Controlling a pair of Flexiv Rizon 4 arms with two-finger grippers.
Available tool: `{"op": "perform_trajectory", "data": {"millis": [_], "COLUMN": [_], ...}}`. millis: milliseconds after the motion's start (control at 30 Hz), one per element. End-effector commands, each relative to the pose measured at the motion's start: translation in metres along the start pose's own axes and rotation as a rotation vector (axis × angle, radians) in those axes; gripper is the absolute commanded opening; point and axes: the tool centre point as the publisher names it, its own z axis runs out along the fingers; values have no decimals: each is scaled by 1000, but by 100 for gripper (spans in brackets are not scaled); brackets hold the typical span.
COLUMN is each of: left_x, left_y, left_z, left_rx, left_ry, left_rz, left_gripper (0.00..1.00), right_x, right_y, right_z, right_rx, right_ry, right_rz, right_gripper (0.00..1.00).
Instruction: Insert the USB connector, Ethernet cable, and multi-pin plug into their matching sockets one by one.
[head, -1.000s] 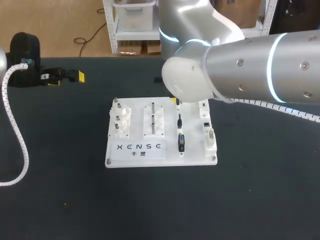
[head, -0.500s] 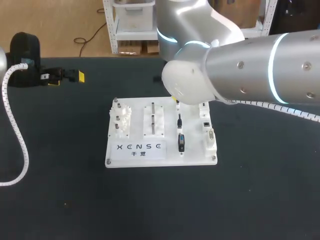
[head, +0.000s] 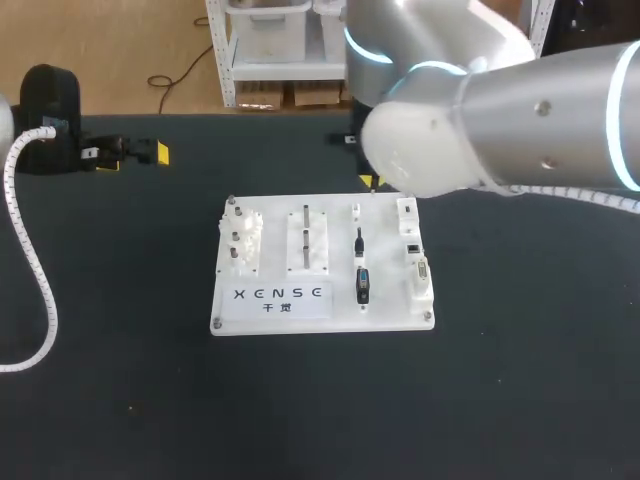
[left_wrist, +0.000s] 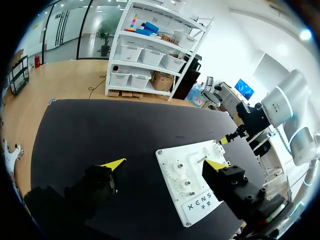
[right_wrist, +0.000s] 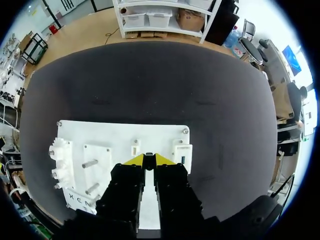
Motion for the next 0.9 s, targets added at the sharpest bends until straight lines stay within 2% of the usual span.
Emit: {"op": "perform_trajectory", "data": {"millis": [33, 400, 900], "left_x": [0, 0, 0], "left_y": [0, 0, 0], "left_z": [0, 0, 0], "left_rx": [0, 0, 0], "left_ry": [0, 0, 0], "left_rz": [0, 0, 0], "left_gripper": [100, 100, 100], "right_x": [16, 24, 20], "right_y": [-19, -43, -52], "right_z": [-2, 17, 27], "right_rx": [-16, 31, 52], "right_ry": [-50, -28, -22], "right_rz": [9, 21, 32], "right_gripper": [0, 0, 0]}}
